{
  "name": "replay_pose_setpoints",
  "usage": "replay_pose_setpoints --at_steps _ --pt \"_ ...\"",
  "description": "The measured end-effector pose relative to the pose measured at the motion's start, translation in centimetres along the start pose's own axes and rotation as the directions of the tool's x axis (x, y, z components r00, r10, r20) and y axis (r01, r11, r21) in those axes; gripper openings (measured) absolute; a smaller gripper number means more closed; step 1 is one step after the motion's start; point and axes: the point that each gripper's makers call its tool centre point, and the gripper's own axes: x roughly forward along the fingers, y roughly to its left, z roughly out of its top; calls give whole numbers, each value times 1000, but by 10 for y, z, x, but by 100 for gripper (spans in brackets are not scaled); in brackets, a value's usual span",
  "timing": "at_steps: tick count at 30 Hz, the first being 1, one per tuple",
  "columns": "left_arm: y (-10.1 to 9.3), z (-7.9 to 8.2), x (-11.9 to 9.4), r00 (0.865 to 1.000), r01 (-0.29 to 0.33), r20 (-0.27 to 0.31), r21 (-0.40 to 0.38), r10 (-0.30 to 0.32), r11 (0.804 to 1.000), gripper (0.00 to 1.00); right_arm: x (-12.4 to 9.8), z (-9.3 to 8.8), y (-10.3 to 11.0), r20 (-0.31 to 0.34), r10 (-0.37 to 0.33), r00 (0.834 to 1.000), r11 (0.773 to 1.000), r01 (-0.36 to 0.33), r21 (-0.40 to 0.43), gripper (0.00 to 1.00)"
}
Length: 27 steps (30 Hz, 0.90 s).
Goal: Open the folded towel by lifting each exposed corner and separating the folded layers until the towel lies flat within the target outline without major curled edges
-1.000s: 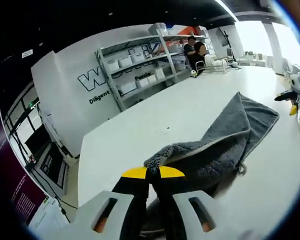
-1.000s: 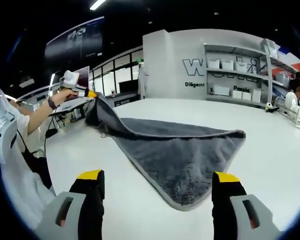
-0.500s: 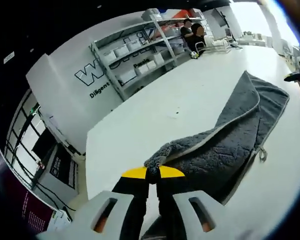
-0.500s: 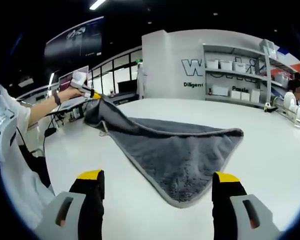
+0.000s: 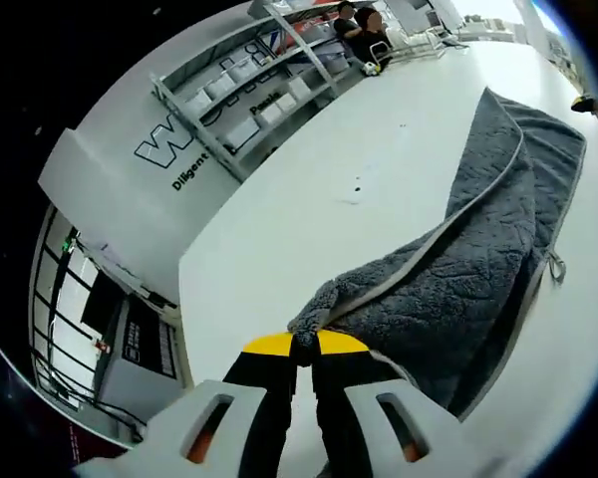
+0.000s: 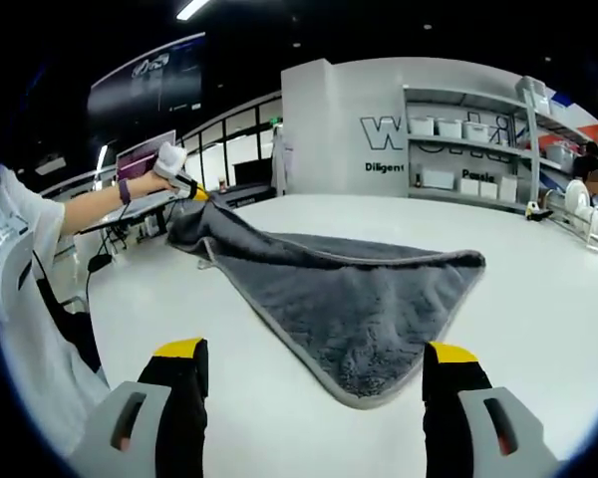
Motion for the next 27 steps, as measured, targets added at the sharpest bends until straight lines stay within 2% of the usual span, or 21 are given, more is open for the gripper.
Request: replay_pose_setpoints --at_steps 6,16,27 --pt "9 -1 9 999 -15 -32 24 16 1000 5 2 2 0 2 -4 1000 1000 4 -5 90" --pt "16 8 24 997 -21 -70 72 26 997 5 0 2 -5 0 -17 1000 1000 17 5 90" --pt "30 13 40 994 -42 -95 77 49 996 5 -2 4 -9 1 -30 1000 999 30 12 90"
